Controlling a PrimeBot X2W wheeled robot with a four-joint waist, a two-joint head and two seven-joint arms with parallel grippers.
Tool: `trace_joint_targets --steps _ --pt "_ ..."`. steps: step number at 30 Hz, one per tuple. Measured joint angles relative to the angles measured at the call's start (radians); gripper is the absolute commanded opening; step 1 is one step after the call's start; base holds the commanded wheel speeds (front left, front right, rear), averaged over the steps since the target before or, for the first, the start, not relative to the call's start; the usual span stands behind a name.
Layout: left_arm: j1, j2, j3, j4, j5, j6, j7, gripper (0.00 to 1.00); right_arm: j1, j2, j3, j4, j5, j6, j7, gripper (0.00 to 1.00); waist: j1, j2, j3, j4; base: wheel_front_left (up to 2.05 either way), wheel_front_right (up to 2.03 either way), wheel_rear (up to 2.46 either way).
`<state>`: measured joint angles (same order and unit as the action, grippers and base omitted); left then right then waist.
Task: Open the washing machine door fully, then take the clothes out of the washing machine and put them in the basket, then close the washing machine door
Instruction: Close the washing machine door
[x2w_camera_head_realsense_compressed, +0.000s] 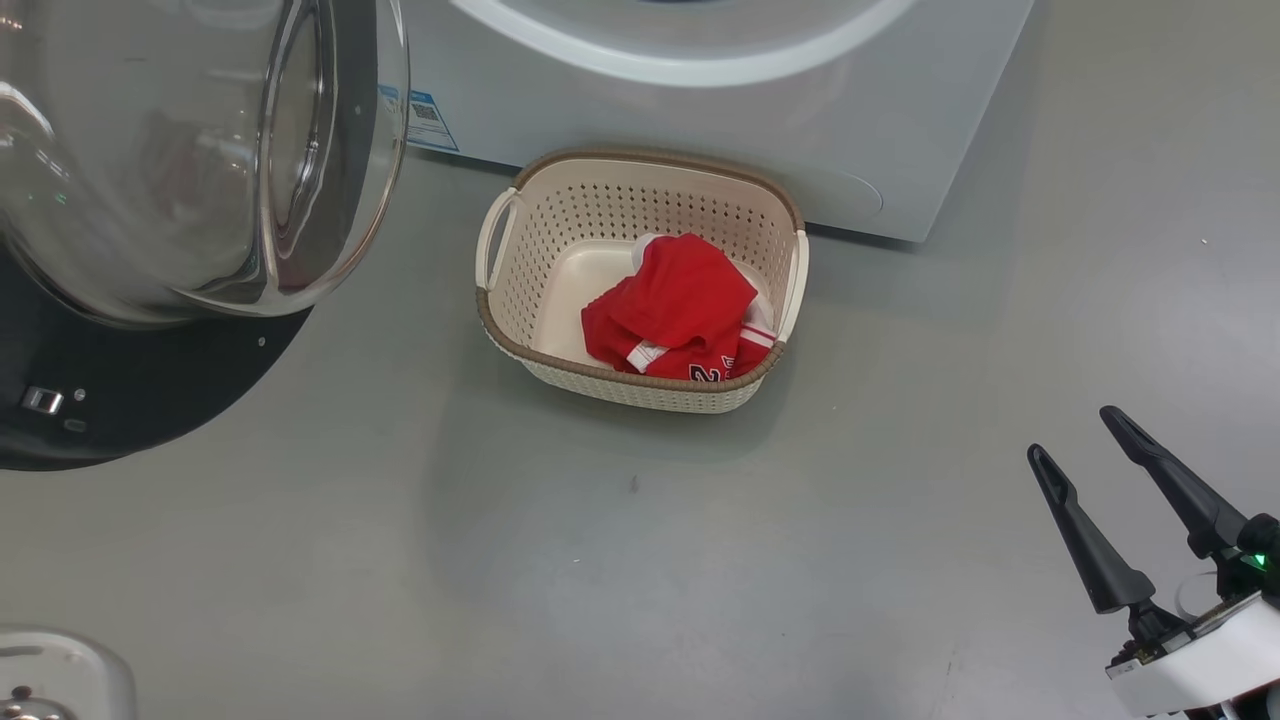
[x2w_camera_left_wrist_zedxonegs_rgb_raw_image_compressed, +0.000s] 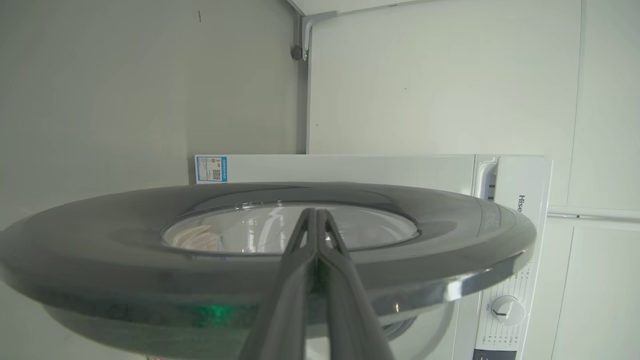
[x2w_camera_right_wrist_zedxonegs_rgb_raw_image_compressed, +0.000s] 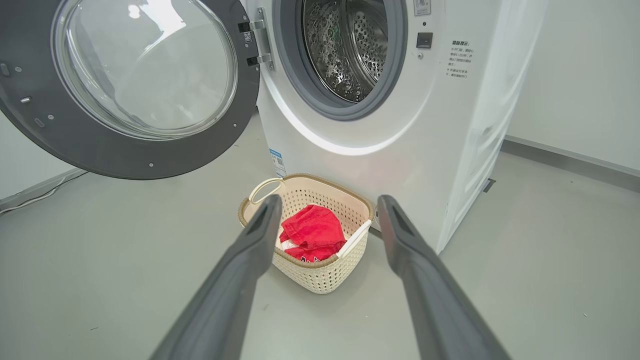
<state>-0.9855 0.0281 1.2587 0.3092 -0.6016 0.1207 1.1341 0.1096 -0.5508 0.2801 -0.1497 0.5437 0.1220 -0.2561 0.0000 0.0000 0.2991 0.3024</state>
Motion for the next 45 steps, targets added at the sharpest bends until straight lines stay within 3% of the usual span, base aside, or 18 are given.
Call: trace_joint_targets --steps 12,22,45 --pt "0.059 -0.01 -0.034 -0.03 0.0 -0.009 0.093 0.0 -0.002 0.016 0.004 0.006 0.0 0.0 0.0 1.0 0.0 0.0 -0.009 -0.002 0.0 0.0 0.0" --pt "0.066 -0.011 -0.065 -0.017 -0.065 -0.022 0.178 0.0 -0.003 0.018 0.018 0.012 0.0 0.0 0.0 1.0 0.0 0.0 -0.021 0.002 0.0 0.0 0.0" --pt "0.154 -0.012 -0.181 0.069 -0.135 -0.048 0.238 0.0 -0.021 0.046 0.046 0.031 0.0 0.0 0.0 1.0 0.0 0.0 -0.041 -0.025 0.0 0.0 0.0"
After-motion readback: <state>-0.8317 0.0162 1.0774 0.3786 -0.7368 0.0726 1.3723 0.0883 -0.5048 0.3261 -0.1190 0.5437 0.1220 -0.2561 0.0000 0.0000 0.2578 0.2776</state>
